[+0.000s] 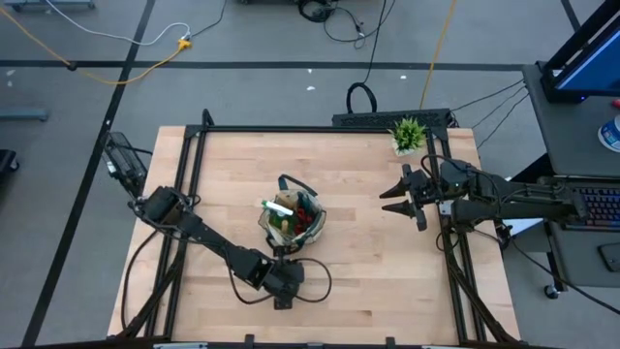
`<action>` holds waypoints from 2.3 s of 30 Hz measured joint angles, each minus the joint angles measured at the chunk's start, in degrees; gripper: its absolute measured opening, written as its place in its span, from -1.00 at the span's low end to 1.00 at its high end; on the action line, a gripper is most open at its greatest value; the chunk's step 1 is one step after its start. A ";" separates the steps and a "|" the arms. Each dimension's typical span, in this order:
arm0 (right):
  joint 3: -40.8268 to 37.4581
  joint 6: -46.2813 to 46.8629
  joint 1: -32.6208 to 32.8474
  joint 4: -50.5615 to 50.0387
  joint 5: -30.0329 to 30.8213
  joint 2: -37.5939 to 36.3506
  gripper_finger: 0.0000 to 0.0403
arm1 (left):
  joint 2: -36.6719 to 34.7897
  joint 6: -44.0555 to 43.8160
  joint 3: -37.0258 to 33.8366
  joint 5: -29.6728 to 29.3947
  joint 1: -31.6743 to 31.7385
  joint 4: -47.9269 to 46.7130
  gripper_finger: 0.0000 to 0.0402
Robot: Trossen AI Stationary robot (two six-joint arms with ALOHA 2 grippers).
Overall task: Pick & Place Garden tools in Gardening bag
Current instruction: Put the brown trowel into the gardening bag
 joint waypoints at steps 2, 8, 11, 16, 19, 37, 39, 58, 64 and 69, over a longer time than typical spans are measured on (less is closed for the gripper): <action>0.00 0.04 0.00 0.04 -0.02 0.00 -0.23 | 0.05 -1.61 0.00 0.40 0.15 -0.02 -0.31; 0.00 0.06 0.00 0.01 -0.02 0.00 -0.23 | 0.08 -4.38 -0.02 2.45 0.19 0.42 -0.65; 0.02 0.06 0.00 0.02 -0.02 0.00 -0.23 | -0.52 -5.63 -0.09 2.71 0.20 0.37 -0.65; 0.02 0.06 0.00 0.03 -0.01 0.00 -0.23 | -2.66 -7.72 -0.33 2.19 0.38 -0.78 -0.65; 0.02 0.06 0.00 0.02 -0.02 0.00 -0.23 | -4.07 -10.20 -0.26 2.20 0.64 -0.06 -0.65; 0.07 0.06 0.00 0.06 -0.04 0.00 -0.23 | -18.89 -18.84 -0.22 1.20 1.25 0.07 -0.65; 0.07 0.06 0.00 0.04 -0.04 0.00 -0.23 | -20.42 -20.62 -0.22 1.04 1.55 0.19 -0.65; 0.07 -0.12 -0.02 0.06 -0.20 0.02 -0.23 | -28.25 -26.24 -0.13 -1.43 5.15 22.72 -0.65; 0.07 -0.12 -0.02 0.07 -0.22 0.02 -0.23 | -28.23 -25.81 -0.13 -4.04 6.31 29.94 -0.65; 0.07 0.01 -0.02 0.07 -0.24 0.02 -0.23 | -28.23 -25.30 -0.13 -6.11 6.97 34.37 -0.65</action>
